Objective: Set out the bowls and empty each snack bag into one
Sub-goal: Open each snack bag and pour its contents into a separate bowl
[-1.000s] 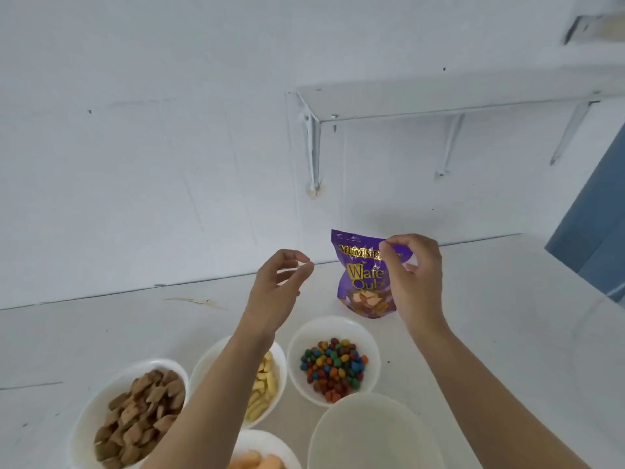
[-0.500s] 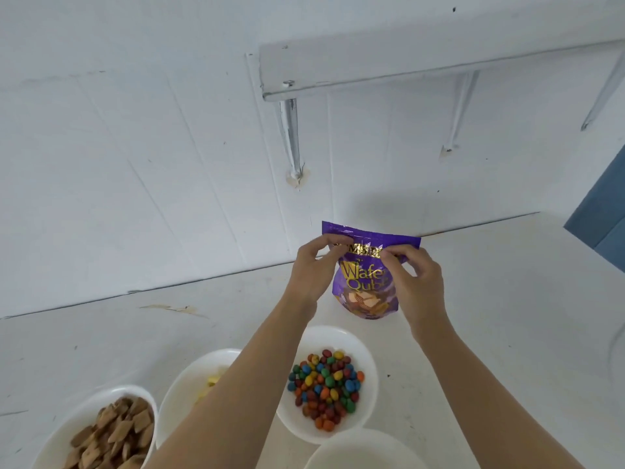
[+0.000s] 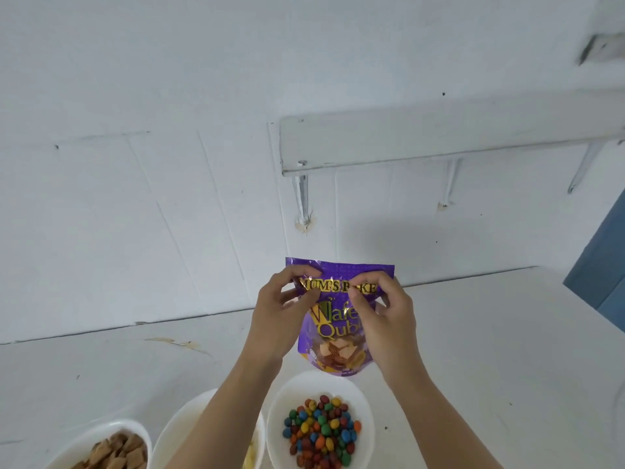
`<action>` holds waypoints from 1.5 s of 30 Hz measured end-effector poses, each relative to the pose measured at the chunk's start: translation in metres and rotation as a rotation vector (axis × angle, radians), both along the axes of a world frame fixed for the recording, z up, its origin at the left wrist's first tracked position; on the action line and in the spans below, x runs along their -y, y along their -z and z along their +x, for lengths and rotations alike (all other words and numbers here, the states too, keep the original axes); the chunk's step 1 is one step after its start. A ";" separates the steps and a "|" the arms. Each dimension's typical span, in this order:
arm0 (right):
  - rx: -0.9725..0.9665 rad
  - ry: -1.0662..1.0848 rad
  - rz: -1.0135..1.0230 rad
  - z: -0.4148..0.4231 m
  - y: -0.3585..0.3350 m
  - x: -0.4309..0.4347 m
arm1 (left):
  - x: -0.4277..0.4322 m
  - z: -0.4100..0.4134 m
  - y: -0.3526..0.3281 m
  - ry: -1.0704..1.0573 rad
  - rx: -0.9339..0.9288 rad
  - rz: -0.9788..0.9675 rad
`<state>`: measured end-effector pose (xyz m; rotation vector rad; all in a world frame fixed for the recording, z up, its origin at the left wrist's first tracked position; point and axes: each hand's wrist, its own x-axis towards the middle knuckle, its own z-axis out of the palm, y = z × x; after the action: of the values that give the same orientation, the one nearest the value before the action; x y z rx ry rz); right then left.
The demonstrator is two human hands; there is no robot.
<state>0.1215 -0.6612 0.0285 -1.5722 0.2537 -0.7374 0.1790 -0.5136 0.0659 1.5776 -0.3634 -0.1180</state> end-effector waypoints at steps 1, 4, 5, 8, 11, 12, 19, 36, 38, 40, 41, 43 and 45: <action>0.027 -0.031 -0.001 -0.002 -0.006 -0.009 | -0.010 -0.006 -0.007 -0.017 0.033 -0.012; 0.082 -0.114 -0.001 -0.009 -0.021 -0.037 | -0.044 -0.021 -0.021 -0.081 0.082 -0.050; 0.091 -0.139 0.000 -0.011 -0.026 -0.046 | -0.056 -0.025 -0.024 -0.098 0.089 -0.058; 0.093 -0.242 0.018 -0.016 -0.038 -0.082 | -0.100 -0.039 -0.032 -0.147 0.125 -0.064; 0.102 -0.331 0.024 -0.020 -0.049 -0.120 | -0.143 -0.053 -0.037 -0.223 0.151 -0.064; 0.106 -0.357 0.021 -0.022 -0.052 -0.133 | -0.157 -0.057 -0.039 -0.248 0.157 -0.068; 0.110 -0.540 -0.013 -0.030 -0.066 -0.235 | -0.265 -0.091 -0.047 -0.391 0.187 -0.108; 0.074 -0.847 -0.019 -0.056 -0.052 -0.466 | -0.491 -0.169 -0.027 -0.726 0.133 -0.074; 0.054 -0.871 -0.023 -0.058 -0.043 -0.482 | -0.505 -0.175 -0.017 -0.744 0.110 -0.079; 0.032 -0.889 -0.019 -0.060 -0.033 -0.495 | -0.518 -0.181 -0.007 -0.762 0.091 -0.078; 0.020 -0.902 -0.014 -0.061 -0.027 -0.502 | -0.524 -0.183 -0.002 -0.773 0.081 -0.077; 0.001 -0.927 -0.006 -0.062 -0.018 -0.514 | -0.535 -0.187 0.008 -0.790 0.066 -0.072; -0.005 -0.930 0.008 -0.060 -0.010 -0.522 | -0.544 -0.189 0.015 -0.802 0.053 -0.069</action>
<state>0.0613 -0.1391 0.0388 -1.4687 -0.4576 -0.0005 -0.0099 0.0301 0.0508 1.5529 0.2389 0.5490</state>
